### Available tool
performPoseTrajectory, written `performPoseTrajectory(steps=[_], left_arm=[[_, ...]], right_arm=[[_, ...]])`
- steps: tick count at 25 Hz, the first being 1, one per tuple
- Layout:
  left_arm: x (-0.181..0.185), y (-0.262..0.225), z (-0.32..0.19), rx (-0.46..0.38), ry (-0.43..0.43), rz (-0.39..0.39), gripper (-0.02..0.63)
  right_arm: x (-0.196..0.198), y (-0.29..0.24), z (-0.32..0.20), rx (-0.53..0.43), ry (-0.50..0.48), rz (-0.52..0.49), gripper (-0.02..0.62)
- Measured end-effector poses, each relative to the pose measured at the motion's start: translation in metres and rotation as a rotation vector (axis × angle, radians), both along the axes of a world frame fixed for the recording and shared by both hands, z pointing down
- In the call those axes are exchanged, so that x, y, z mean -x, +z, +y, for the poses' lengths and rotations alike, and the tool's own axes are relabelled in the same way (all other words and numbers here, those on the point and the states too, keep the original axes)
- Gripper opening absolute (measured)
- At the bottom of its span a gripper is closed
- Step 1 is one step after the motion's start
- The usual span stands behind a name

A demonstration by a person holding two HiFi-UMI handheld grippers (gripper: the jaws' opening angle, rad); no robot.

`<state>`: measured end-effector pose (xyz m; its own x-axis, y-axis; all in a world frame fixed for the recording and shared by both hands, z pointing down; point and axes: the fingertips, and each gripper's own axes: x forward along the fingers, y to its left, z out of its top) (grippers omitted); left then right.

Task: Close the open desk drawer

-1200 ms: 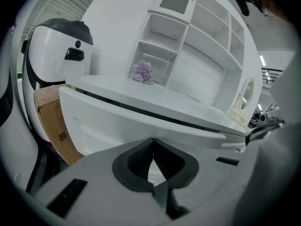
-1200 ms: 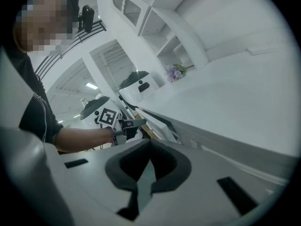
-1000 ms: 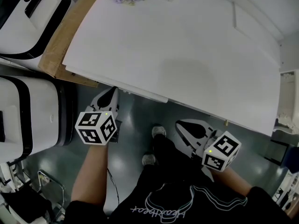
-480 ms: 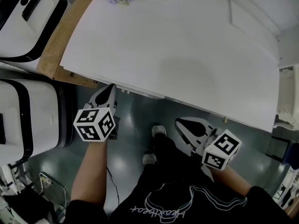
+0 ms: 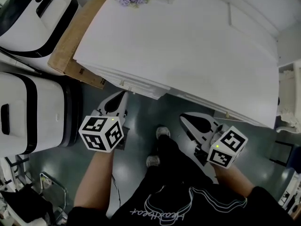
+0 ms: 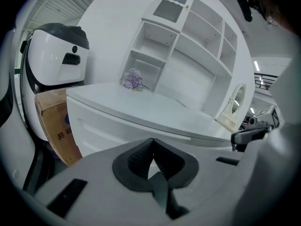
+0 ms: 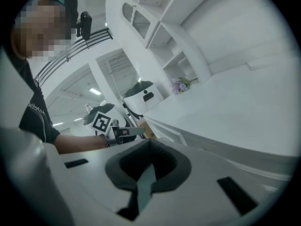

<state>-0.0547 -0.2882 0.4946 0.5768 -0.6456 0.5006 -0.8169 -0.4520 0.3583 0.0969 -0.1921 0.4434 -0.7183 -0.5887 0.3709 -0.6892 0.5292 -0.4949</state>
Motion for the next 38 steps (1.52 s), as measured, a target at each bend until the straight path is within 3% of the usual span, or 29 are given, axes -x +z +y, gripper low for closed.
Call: performPoseTrajectory(steps=[10,16,22,30,38], left_arm=[[0.004,-0.109,0.118,-0.072,0.064,0.119,0.003],[0.004,-0.188,0.183,-0.176,0.12,0.18,0.003],[0.005,-0.25,0.231,-0.282,0.166,0.224,0.003],[0.014,-0.296,0.262,-0.392,0.176,0.232,0.003],[0.024,-0.307,0.278,-0.418,0.148,0.231,0.003]], right_arm=[[0.054,-0.097,0.055,-0.185,-0.134,-0.045,0.006],[0.086,-0.163,0.104,-0.302,-0.211,-0.076,0.006],[0.101,-0.218,0.142,-0.397,-0.23,-0.117,0.006],[0.112,-0.264,0.171,-0.492,-0.237,-0.127,0.006],[0.114,-0.274,0.189,-0.524,-0.223,-0.138,0.006]])
